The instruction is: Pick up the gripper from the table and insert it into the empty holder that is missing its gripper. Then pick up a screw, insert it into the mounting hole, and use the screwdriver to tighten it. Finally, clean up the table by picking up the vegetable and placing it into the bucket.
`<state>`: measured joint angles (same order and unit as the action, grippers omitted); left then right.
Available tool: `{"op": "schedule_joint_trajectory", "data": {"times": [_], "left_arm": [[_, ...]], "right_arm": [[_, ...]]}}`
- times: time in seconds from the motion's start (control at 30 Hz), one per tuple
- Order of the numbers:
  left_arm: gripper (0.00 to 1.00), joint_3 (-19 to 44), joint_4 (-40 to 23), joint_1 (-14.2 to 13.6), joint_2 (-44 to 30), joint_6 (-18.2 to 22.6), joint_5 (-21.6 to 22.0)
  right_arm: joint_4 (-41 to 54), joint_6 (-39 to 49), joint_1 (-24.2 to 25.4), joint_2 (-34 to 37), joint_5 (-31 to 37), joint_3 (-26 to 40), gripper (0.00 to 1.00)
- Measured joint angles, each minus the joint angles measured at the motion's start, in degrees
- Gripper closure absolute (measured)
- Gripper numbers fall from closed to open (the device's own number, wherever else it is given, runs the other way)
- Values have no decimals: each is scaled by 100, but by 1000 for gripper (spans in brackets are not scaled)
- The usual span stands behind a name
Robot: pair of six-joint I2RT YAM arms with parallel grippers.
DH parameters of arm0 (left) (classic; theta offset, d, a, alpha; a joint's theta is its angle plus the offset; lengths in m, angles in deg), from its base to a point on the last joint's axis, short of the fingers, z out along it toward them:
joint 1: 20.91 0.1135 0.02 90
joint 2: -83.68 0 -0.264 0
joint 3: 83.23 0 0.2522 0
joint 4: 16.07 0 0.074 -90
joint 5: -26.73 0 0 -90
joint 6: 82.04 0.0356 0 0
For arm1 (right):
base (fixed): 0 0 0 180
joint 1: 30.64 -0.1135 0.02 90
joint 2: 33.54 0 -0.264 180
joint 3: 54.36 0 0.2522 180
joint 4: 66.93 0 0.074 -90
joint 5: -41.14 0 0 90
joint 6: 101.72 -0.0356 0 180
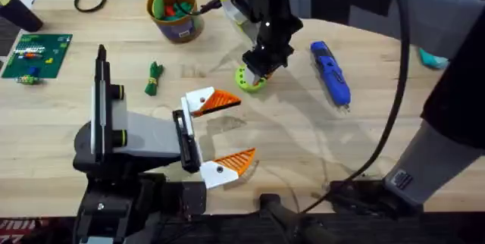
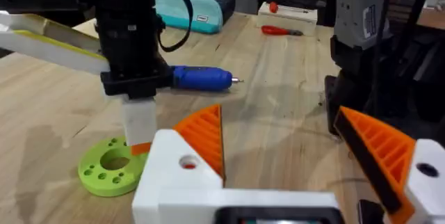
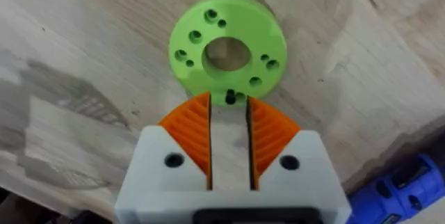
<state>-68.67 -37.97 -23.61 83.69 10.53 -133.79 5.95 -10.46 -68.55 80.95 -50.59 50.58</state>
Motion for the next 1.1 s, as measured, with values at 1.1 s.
{"op": "schedule_joint_trajectory", "data": {"times": [1.1], "left_arm": [[13,0,0,0,-1,0,0]], "right_arm": [[-87,-22,0,160,-24,-2,732]]}}
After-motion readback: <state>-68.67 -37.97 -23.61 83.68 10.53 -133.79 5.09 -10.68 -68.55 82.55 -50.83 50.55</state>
